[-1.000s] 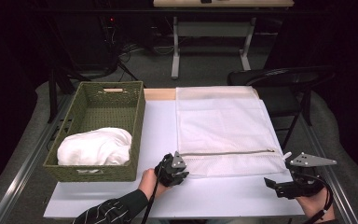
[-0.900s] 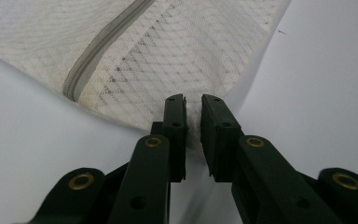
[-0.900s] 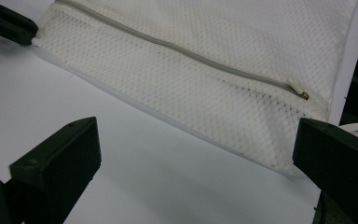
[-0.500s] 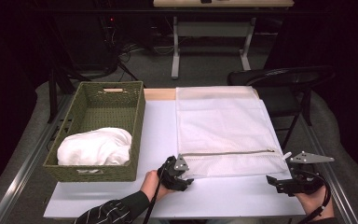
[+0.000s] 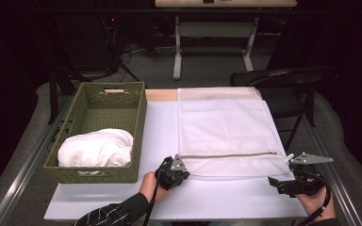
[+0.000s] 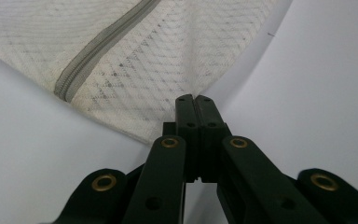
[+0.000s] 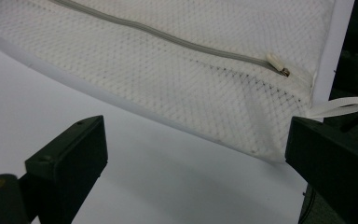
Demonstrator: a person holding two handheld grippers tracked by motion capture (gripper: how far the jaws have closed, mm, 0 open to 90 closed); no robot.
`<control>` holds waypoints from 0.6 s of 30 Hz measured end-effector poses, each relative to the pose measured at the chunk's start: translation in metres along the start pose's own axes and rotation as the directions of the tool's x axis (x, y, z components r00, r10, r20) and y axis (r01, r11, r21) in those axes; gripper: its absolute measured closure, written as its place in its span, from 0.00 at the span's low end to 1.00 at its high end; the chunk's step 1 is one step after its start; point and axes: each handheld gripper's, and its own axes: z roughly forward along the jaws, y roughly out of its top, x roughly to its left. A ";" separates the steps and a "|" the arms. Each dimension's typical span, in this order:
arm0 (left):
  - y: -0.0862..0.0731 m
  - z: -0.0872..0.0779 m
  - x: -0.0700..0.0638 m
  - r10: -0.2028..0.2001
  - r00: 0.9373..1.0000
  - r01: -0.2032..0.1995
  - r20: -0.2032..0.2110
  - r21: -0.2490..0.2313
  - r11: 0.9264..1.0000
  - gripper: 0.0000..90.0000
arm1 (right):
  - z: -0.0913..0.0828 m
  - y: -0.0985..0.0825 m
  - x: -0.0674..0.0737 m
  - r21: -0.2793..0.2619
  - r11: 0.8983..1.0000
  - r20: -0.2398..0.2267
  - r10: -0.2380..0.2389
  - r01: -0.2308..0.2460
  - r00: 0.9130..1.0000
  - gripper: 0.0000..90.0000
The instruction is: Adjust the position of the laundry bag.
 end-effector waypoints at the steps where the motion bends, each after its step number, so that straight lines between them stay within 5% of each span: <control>1: -0.001 -0.002 0.001 -0.002 1.000 0.002 0.004 0.003 1.000 1.00 | 0.005 0.000 -0.002 0.011 1.000 0.008 0.010 -0.010 1.000 0.08; 6: -0.003 -0.006 0.002 -0.011 1.000 0.011 -0.007 0.018 1.000 1.00 | 0.014 0.002 -0.007 0.038 0.999 0.026 0.025 -0.026 0.999 0.18; 14: -0.005 -0.008 0.003 -0.028 1.000 0.028 -0.006 0.004 1.000 0.99 | 0.036 -0.003 -0.028 0.103 0.990 0.126 0.086 -0.099 0.988 0.27; 18: -0.006 -0.008 0.003 -0.036 0.999 0.036 -0.004 0.008 0.999 0.99 | 0.043 -0.004 -0.035 0.112 0.985 0.120 0.120 -0.133 0.986 0.35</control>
